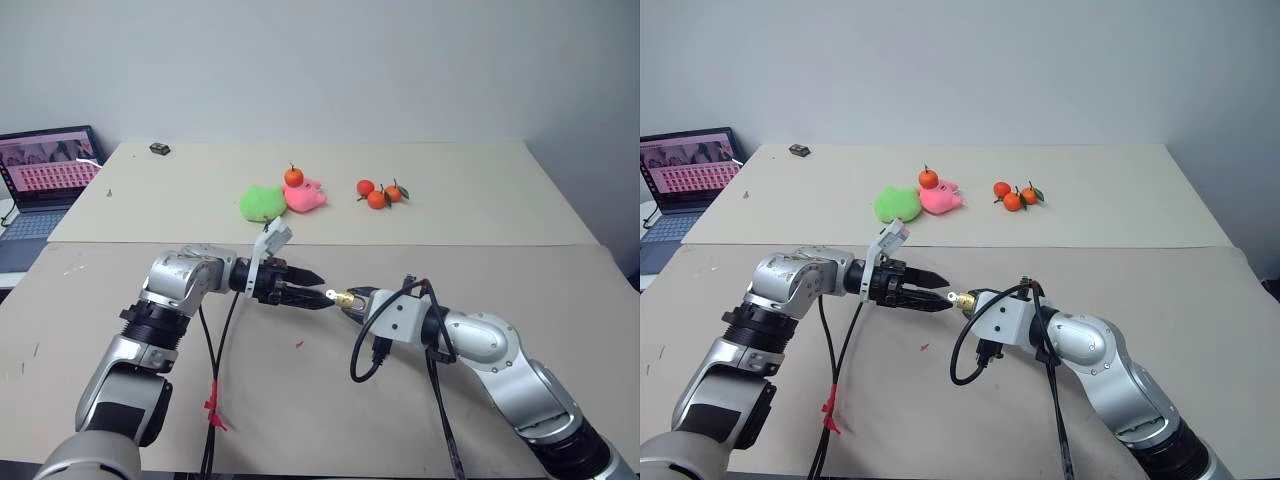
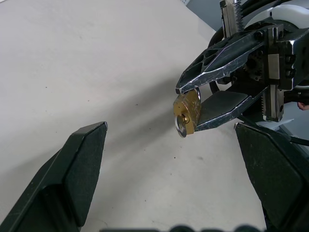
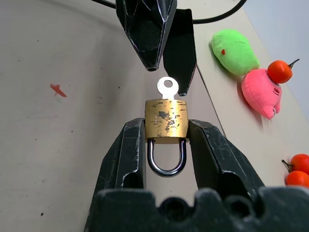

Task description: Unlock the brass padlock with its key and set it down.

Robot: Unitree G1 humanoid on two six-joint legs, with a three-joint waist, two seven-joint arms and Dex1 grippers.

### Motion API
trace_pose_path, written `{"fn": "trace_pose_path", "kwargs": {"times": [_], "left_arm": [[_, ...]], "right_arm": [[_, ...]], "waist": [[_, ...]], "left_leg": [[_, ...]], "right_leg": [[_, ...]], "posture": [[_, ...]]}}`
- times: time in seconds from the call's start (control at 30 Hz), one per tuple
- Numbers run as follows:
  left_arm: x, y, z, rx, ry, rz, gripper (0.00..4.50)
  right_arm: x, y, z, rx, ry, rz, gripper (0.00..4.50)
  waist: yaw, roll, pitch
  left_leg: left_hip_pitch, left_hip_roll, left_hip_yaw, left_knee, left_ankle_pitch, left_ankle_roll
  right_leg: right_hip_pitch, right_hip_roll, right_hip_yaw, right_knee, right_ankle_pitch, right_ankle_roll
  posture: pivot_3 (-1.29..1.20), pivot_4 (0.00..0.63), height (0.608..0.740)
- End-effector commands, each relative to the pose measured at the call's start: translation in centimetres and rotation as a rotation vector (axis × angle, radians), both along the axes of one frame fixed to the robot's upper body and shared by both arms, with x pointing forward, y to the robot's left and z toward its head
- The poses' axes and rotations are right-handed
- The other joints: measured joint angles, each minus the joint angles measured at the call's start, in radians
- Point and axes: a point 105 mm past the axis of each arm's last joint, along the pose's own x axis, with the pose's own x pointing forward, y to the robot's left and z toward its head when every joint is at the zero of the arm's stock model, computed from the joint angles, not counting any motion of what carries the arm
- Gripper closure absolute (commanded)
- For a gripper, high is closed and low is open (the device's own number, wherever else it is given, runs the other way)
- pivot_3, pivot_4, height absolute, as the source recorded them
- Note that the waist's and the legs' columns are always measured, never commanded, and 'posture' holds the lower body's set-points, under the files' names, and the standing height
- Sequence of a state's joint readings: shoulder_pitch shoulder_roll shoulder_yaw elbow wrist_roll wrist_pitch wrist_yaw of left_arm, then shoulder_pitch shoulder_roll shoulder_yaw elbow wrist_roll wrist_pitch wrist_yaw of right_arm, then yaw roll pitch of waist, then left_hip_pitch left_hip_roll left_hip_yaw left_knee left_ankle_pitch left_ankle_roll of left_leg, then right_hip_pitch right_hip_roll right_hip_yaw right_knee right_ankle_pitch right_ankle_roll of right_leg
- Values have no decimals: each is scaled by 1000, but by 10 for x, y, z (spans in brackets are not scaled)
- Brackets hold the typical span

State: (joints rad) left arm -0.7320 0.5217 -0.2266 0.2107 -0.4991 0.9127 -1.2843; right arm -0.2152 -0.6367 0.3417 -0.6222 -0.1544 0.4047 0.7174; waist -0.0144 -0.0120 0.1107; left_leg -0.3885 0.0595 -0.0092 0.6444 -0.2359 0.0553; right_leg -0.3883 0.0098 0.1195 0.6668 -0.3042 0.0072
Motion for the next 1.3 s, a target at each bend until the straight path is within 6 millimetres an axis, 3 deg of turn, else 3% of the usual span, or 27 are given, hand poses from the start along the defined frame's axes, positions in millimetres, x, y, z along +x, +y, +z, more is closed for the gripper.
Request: {"fn": "trace_pose_path", "kwargs": {"times": [0.03, 0.3, 0.33, 0.53, 0.67, 0.97, 1.17, 1.3], "left_arm": [[2, -3, 12, -17, -49, -23, 1455], [-3, -7, 10, -20, -39, -56, 4360], [-4, -7, 10, -21, -38, -64, 4469], [-6, -11, 10, -14, -79, -103, 4469], [1, -14, 14, -10, -201, -106, 4469], [9, -24, 33, -74, -322, -120, 4469], [-17, -25, 25, -38, -501, -331, 4469], [-20, -28, 26, -37, -543, -363, 4469]], "right_arm": [[-2, 3, 13, 23, -54, 7, 3590], [-1, 3, 14, 23, -58, 4, 3590], [-1, 2, 14, 23, -58, 3, 3590], [-2, 1, 14, 23, -55, -4, 3590], [-2, 1, 14, 24, -52, -8, 3590], [-3, 0, 14, 26, -49, -13, 3590], [-4, 1, 14, 28, -45, -14, 3590], [-4, 1, 14, 27, -44, -13, 3590]], "waist": [[0, 0, 0], [0, 0, 0], [0, 0, 0], [0, 0, 0], [1, 0, 0], [0, 0, 0], [-1, 0, 0], [1, 0, 0]], "left_leg": [[0, 0, 0, 0, 0, 0], [0, 0, 0, 0, 0, 0], [0, 0, 0, 0, 0, 0], [0, 0, 0, 0, 0, 0], [0, 0, 0, 0, 0, 0], [0, 0, 0, 0, 0, 0], [0, 0, 0, -1, 0, 0], [0, 0, 0, 0, 0, 0]], "right_leg": [[0, 0, 0, 0, 0, 0], [0, 0, 0, 0, 0, 0], [0, 0, 0, 0, 0, 0], [0, 0, 0, 0, 0, 0], [0, 0, 0, 0, 0, 0], [0, 0, 0, 0, 0, 0], [0, 0, 0, 0, 1, -1], [0, 0, 0, 0, 1, -1]], "posture": [[0, 150, 660], [0, 150, 660], [0, 150, 660], [0, 150, 660], [0, 150, 660], [0, 150, 660], [0, 150, 660], [0, 150, 660]]}}
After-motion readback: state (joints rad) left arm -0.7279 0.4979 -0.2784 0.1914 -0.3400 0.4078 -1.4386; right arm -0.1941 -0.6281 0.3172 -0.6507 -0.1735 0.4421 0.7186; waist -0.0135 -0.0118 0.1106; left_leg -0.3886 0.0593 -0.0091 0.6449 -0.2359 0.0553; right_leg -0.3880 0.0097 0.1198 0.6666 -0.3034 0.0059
